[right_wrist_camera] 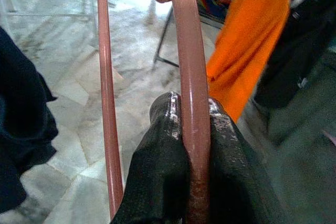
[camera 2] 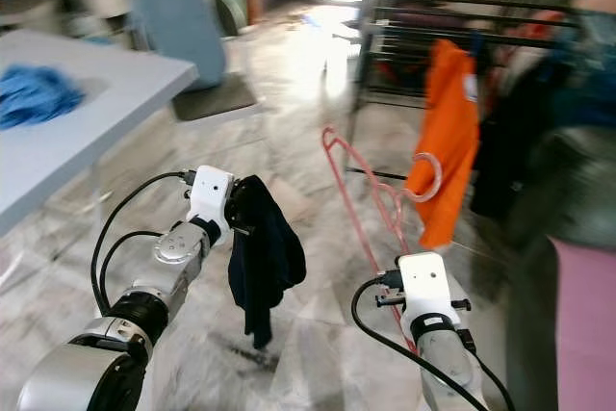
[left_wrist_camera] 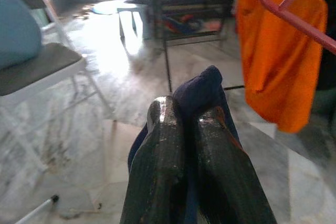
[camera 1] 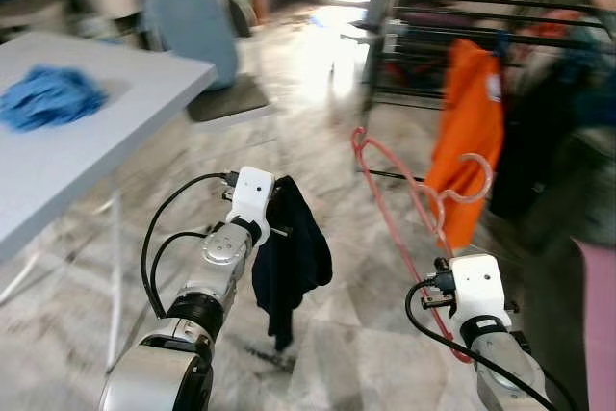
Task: Hang hanger
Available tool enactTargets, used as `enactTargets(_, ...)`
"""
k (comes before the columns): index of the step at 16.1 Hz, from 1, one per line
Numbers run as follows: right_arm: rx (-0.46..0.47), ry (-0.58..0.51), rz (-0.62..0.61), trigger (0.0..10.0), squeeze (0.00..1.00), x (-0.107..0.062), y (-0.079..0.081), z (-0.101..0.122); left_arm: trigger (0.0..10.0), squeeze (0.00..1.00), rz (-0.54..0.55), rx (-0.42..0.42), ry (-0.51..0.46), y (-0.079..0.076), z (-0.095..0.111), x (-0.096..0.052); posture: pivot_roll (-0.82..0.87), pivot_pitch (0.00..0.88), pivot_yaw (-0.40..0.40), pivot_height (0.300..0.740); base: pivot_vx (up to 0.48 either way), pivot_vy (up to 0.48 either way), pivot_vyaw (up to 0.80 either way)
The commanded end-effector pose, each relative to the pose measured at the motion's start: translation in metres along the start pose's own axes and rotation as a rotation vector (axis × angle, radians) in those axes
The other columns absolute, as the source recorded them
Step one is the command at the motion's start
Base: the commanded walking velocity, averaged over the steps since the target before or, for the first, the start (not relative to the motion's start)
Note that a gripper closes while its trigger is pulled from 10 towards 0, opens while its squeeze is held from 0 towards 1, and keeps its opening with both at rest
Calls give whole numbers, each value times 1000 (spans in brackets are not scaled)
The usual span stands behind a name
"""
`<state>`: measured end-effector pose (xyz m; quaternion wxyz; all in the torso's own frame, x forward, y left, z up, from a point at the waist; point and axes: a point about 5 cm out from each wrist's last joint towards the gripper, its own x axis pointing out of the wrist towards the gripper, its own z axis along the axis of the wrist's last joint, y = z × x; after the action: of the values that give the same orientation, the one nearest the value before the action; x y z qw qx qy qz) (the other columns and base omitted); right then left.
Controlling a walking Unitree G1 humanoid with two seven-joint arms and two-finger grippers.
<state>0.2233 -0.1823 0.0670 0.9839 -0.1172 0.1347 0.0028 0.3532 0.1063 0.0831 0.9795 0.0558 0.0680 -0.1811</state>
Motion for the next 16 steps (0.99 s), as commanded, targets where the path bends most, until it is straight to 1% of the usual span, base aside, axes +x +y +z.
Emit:
enactTargets(1, -1, -8, 0, 10000, 0, 2, 1, 2, 10000, 0, 0, 13, -20, 3, 8, 3, -62, 0, 27, 740, 0, 428, -775)
enactTargets(3, -3, -8, -2, 10000, 0, 2, 2, 1, 10000, 0, -2, 13, -17, 3, 7, 3, -62, 0, 28, 740, 0, 424, -775)
enactTargets(13, -9, -7, -12, 10000, 0, 2, 4, -3, 10000, 0, -31, 21, -2, -5, 2, 2, -61, 0, 34, 740, 0, 445, 0)
enactTargets(16, -15, 8, -21, 10000, 0, 3, 9, -8, 10000, 0, -38, 28, 3, -5, 1, 1, -47, 0, 30, 740, 0, 460, 0)
